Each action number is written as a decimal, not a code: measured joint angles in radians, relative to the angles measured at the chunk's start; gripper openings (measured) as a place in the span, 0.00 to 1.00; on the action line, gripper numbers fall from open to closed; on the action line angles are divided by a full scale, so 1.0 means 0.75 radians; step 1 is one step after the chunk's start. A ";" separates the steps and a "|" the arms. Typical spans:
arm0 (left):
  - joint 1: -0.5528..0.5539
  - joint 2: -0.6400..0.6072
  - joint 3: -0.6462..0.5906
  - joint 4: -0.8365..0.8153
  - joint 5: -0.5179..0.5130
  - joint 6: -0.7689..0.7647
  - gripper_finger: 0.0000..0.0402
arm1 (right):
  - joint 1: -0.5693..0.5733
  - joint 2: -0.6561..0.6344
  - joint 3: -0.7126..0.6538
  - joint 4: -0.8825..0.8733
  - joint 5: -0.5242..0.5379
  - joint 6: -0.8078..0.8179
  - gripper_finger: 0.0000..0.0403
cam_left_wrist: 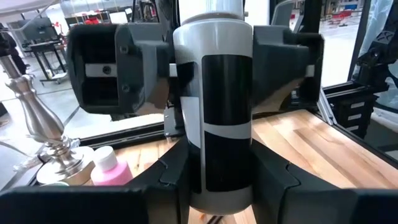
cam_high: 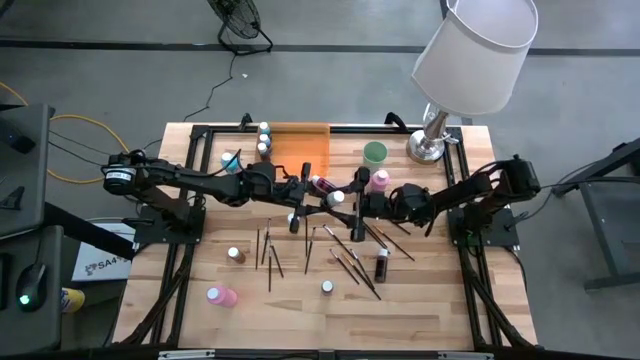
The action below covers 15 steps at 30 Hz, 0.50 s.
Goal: Pick & Place Paint Supplies
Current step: Put the gray paint bottle into the orange bin
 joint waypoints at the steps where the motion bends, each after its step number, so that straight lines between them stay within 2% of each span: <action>1: 0.000 0.000 0.000 0.000 0.000 0.000 0.27 | 0.000 -0.001 0.013 -0.027 -0.003 0.000 0.59; 5: 0.000 0.000 0.000 0.001 0.000 -0.001 0.27 | 0.000 0.001 0.021 -0.093 -0.003 0.001 0.54; 12: -0.001 0.000 0.000 0.001 0.000 -0.008 0.29 | 0.000 0.000 0.023 -0.114 0.007 0.008 0.30; 15: -0.001 0.000 0.000 -0.011 -0.001 -0.017 0.29 | 0.000 0.000 0.023 -0.116 0.007 0.010 0.27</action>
